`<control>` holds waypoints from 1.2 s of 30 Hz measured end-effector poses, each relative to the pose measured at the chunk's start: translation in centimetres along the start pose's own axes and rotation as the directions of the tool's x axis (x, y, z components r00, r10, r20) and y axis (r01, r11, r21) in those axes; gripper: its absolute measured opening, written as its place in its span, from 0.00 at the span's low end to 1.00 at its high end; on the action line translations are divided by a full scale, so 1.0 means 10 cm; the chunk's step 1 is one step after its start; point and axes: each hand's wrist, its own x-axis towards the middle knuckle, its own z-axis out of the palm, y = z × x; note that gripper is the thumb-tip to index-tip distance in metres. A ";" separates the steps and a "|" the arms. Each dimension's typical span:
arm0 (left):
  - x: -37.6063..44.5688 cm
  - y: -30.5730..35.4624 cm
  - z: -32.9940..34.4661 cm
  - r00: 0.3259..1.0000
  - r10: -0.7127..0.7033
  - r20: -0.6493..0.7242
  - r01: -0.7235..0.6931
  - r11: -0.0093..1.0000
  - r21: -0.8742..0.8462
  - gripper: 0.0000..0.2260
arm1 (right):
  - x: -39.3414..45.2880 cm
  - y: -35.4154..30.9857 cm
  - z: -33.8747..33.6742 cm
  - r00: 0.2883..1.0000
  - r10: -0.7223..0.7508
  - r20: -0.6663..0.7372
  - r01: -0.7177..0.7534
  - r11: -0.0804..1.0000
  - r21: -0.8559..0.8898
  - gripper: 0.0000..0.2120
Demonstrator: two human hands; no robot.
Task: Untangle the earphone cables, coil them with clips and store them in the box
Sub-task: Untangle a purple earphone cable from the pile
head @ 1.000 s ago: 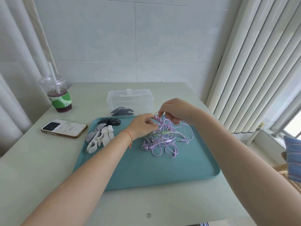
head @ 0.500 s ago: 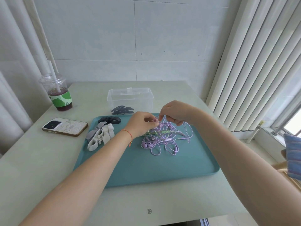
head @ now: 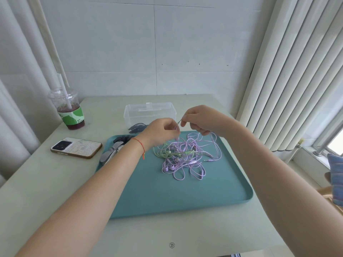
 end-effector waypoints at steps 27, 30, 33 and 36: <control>0.20 -0.12 -0.14 0.981 -0.161 0.104 0.190 0.734 -0.652 0.17 | 0.36 0.21 -0.03 0.986 -0.127 -0.104 0.163 0.829 0.535 0.06; 0.20 -0.11 -0.12 0.972 -0.144 0.188 0.230 0.765 -0.602 0.22 | 0.34 0.19 -0.05 0.984 -0.153 -0.089 0.177 0.874 0.453 0.07; 0.19 -0.08 -0.12 0.974 -0.103 0.201 0.208 0.756 -0.620 0.23 | 0.29 0.12 -0.04 0.980 -0.197 -0.035 0.198 0.923 0.330 0.05; 0.19 -0.05 -0.10 0.986 -0.056 0.160 0.150 0.732 -0.665 0.18 | 0.30 0.04 0.03 0.971 -0.231 -0.058 0.238 0.929 0.285 0.05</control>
